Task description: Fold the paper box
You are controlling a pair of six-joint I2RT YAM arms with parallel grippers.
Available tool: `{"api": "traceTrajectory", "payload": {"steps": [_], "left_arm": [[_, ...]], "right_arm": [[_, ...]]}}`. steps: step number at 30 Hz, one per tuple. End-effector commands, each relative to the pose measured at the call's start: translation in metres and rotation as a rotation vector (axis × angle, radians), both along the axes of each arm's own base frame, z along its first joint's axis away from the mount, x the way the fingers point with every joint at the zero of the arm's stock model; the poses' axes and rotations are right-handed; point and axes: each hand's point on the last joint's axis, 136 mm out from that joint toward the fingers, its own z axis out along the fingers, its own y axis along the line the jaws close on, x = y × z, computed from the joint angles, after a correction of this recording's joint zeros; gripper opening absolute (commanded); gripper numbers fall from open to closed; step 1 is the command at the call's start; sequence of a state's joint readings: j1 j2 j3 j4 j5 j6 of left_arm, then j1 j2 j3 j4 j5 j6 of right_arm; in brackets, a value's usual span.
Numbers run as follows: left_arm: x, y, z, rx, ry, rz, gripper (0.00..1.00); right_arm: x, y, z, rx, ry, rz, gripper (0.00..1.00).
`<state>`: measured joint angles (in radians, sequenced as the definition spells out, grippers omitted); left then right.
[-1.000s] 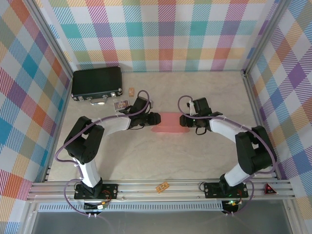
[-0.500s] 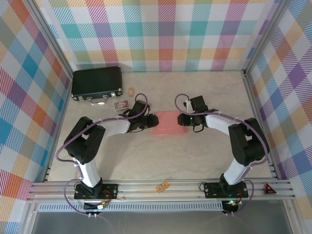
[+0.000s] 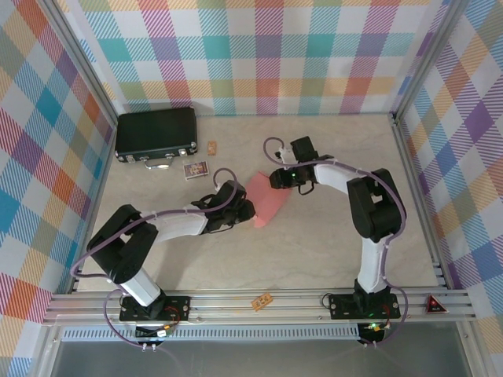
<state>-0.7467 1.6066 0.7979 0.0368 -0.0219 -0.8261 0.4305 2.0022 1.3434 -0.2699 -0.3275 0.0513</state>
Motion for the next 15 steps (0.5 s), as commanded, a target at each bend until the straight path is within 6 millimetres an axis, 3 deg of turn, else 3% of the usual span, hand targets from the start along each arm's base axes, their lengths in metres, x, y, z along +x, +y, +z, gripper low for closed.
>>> {"api": "traceTrajectory", "payload": {"steps": [1, 7, 12, 15], "left_arm": [[-0.020, 0.003, -0.008, -0.005, 0.053, 0.016, 0.32], [-0.025, 0.010, 0.015, -0.012, -0.002, 0.010, 0.45], [-0.022, 0.037, 0.049, 0.102, -0.097, 0.033, 0.60], [-0.011, 0.054, 0.061, 0.189, -0.139, 0.018, 0.69]], "right_arm": [[-0.027, 0.025, -0.014, -0.016, 0.068, 0.153, 0.39], [0.002, 0.017, 0.008, -0.088, -0.006, 0.070, 0.48], [0.021, -0.004, 0.045, -0.106, -0.074, -0.053, 0.58], [0.019, -0.018, 0.062, -0.090, -0.081, -0.108, 0.60]]}}
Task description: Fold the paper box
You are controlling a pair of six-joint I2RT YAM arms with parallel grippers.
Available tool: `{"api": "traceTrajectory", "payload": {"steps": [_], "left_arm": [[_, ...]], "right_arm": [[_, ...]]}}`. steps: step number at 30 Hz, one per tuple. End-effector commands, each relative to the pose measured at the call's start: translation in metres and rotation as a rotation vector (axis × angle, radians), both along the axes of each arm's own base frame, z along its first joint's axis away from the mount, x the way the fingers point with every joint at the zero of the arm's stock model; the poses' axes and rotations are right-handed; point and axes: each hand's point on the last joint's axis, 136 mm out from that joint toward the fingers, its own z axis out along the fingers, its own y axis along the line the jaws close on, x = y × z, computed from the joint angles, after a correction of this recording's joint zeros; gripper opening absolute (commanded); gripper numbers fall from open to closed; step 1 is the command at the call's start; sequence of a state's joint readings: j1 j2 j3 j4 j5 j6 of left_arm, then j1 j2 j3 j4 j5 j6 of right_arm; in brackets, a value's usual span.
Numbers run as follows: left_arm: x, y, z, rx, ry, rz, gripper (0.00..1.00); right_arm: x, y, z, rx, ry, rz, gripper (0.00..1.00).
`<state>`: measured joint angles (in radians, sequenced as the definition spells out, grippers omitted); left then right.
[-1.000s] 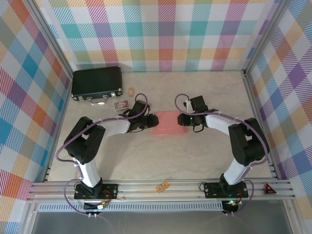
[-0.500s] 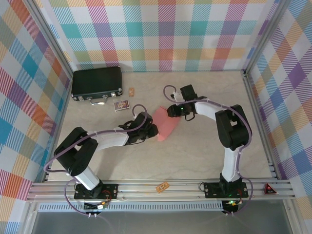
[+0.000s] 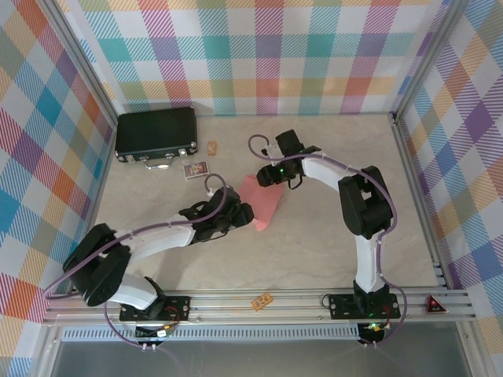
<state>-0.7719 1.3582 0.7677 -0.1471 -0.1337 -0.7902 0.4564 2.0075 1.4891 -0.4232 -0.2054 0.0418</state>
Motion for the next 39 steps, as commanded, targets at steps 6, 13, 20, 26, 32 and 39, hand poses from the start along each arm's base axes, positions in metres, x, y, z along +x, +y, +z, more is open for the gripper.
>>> {"api": "traceTrajectory", "payload": {"steps": [6, 13, 20, 26, 32, 39], "left_arm": [[0.045, 0.024, 0.009, 0.177, -0.015, -0.170, 0.70], [0.088, 0.004, -0.003, 0.149, -0.015, -0.336, 0.71], [0.101, -0.013, -0.020, 0.064, 0.008, -0.418, 0.70], [0.096, -0.018, -0.033, 0.011, 0.029, -0.407, 0.66], [0.081, -0.013, -0.044, -0.073, 0.086, -0.312, 0.58], [0.057, -0.011, -0.040, -0.154, 0.081, -0.214, 0.56]], "right_arm": [[-0.034, -0.035, 0.042, 0.060, 0.008, -0.125, 0.61], [-0.086, -0.065, 0.025, 0.064, 0.094, -0.259, 0.63], [-0.124, -0.066, 0.011, 0.192, 0.172, -0.316, 0.63], [-0.130, -0.061, 0.006, 0.246, 0.202, -0.328, 0.63], [-0.123, -0.051, 0.000, 0.288, 0.234, -0.330, 0.62], [-0.114, -0.043, -0.006, 0.314, 0.261, -0.340, 0.62]]}}
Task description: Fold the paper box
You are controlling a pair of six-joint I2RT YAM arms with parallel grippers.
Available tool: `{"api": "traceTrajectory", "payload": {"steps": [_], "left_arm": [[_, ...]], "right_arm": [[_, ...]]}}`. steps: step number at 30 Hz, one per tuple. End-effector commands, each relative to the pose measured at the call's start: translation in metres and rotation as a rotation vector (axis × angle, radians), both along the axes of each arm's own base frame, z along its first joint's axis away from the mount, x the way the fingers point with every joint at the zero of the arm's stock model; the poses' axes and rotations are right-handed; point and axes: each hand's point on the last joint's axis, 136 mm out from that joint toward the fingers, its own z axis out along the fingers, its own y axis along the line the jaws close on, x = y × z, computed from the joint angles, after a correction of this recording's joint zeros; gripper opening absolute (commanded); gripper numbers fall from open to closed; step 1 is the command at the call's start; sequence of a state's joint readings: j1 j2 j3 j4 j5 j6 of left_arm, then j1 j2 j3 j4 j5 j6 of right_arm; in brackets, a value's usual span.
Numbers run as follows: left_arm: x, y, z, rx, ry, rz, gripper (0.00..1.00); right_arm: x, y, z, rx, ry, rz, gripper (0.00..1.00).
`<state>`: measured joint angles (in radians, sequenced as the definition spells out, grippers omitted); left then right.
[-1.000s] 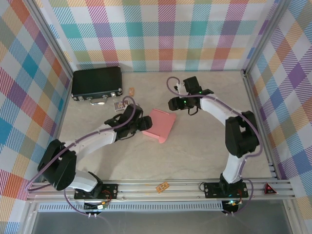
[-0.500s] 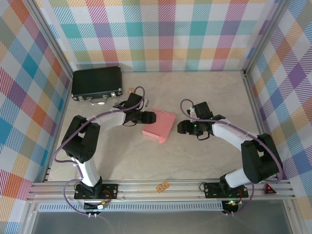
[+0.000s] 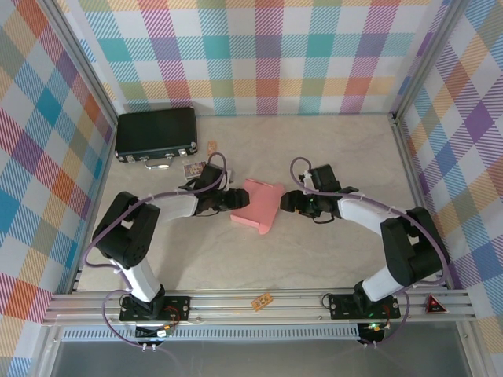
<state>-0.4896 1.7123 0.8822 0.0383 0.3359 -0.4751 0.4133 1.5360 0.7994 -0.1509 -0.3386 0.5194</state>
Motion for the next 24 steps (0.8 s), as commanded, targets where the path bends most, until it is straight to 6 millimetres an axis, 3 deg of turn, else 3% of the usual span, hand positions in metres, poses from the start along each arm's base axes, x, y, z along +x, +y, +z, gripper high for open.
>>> {"api": "traceTrajectory", "payload": {"steps": [1, 13, 24], "left_arm": [[-0.010, -0.006, 0.015, -0.056, -0.009, 0.058, 0.56], [-0.037, -0.007, 0.017, -0.086, -0.020, 0.150, 0.55], [-0.014, 0.005, 0.024, 0.014, -0.068, 0.107, 0.60]], "right_arm": [[0.009, 0.012, 0.007, 0.056, -0.005, 0.005, 0.62], [0.010, 0.037, 0.001, 0.205, 0.035, 0.063, 0.62], [0.017, 0.048, -0.001, 0.305, 0.036, 0.092, 0.59]]}}
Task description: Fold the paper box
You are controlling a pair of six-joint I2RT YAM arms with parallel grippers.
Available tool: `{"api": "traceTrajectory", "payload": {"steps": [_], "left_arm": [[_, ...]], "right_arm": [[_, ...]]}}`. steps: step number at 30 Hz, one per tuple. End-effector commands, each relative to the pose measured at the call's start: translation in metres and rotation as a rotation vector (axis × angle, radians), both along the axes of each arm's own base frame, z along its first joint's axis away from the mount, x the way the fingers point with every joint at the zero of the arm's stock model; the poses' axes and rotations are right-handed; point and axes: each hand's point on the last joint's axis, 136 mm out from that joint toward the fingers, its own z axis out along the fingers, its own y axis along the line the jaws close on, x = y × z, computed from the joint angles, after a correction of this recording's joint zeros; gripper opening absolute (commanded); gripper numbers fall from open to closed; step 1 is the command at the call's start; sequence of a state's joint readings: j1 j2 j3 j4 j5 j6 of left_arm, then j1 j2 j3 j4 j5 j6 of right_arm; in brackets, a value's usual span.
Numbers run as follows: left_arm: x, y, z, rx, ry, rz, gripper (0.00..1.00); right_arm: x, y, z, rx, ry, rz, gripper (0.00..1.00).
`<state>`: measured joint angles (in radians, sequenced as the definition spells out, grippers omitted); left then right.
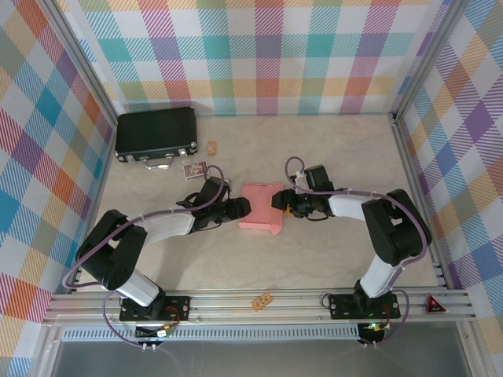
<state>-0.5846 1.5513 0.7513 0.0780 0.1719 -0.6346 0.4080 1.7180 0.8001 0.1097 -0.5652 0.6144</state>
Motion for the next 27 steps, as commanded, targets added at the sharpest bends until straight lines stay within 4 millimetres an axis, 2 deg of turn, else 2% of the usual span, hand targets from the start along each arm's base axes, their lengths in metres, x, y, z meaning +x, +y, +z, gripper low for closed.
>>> {"api": "traceTrajectory", "payload": {"steps": [1, 4, 8, 16, 22, 27], "left_arm": [[0.015, 0.001, 0.010, 0.012, -0.034, -0.035, 0.59], [0.022, -0.003, 0.010, 0.014, -0.033, -0.067, 0.57], [0.029, -0.003, -0.001, 0.042, 0.008, -0.081, 0.45], [0.032, -0.002, -0.011, 0.052, 0.029, -0.071, 0.33], [0.032, 0.001, -0.019, 0.056, 0.045, -0.062, 0.28], [0.031, -0.003, -0.024, 0.025, 0.054, -0.070, 0.27]], "right_arm": [[0.007, 0.010, 0.013, 0.093, -0.030, 0.023, 0.59], [0.008, 0.011, 0.010, 0.105, -0.020, 0.025, 0.54], [0.008, 0.015, 0.010, 0.142, -0.016, 0.041, 0.51], [0.006, 0.021, 0.007, 0.181, -0.001, 0.073, 0.48], [0.005, 0.027, 0.009, 0.240, 0.002, 0.100, 0.43], [0.002, 0.030, 0.018, 0.284, -0.021, 0.122, 0.38]]}}
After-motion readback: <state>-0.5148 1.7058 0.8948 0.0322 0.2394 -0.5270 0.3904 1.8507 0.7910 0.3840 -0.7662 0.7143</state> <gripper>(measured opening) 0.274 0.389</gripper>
